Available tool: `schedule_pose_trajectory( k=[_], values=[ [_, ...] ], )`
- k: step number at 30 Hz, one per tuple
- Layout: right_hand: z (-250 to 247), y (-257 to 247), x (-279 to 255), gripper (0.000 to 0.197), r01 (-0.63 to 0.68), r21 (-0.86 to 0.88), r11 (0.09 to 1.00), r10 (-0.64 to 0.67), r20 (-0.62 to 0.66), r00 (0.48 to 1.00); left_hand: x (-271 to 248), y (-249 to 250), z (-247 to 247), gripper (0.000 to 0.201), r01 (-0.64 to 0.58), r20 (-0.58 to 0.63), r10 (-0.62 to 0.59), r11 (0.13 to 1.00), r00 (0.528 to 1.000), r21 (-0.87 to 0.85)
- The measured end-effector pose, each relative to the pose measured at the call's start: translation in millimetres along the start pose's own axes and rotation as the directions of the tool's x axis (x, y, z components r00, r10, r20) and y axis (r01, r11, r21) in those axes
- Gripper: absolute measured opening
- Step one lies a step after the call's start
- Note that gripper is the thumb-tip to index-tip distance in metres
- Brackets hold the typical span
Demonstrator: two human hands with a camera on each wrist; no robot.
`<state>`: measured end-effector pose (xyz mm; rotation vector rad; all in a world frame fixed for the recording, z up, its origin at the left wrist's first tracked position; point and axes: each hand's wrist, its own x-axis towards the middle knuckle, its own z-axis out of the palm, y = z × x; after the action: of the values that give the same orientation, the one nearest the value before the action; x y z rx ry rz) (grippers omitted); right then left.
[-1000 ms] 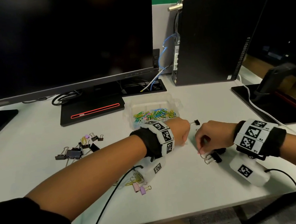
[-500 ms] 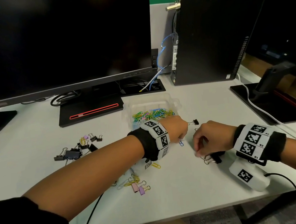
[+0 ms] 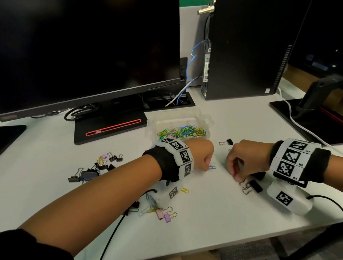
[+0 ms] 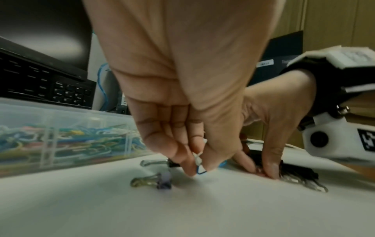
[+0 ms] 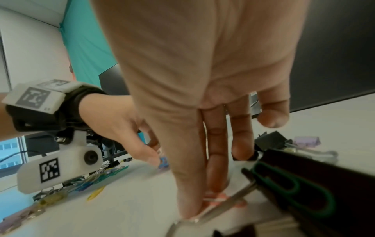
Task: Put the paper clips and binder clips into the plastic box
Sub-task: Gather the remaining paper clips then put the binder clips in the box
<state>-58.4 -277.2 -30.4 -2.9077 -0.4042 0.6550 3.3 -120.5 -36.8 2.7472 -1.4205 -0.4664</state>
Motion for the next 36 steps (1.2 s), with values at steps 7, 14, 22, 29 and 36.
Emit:
schedule_pose_trajectory(
  k=[7,14,22,29,36],
  values=[
    [-0.4,-2.5,1.2,0.024,0.009,-0.030,1.000,-0.007,0.062,0.998,-21.4,-37.7,-43.7,0.014,0.101,-0.271,-0.128,0.989,0.954,-0.109],
    [1.2,-27.0,12.3,0.010,0.109,-0.036,0.993,-0.110,-0.044,0.993,-32.4,-85.1,-58.1,0.016,0.335,-0.331,-0.394,0.916,0.858,-0.221],
    [5.1,-86.0,42.0,0.020,0.198,0.217,0.956,-0.173,-0.127,0.977,-37.4,-90.4,-39.5,0.026,0.330,-0.288,-0.411,0.898,0.865,-0.290],
    [5.0,-105.5,47.2,0.017,0.192,0.212,0.958,-0.175,-0.094,0.980,-87.6,-88.3,-42.6,0.020,0.214,-0.338,-0.273,0.956,0.901,-0.201],
    [4.4,-110.3,44.3,0.009,0.199,0.164,0.966,-0.185,-0.098,0.978,-119.0,-94.1,-9.6,0.054,0.263,0.059,-0.257,0.957,0.965,-0.124]
  ],
)
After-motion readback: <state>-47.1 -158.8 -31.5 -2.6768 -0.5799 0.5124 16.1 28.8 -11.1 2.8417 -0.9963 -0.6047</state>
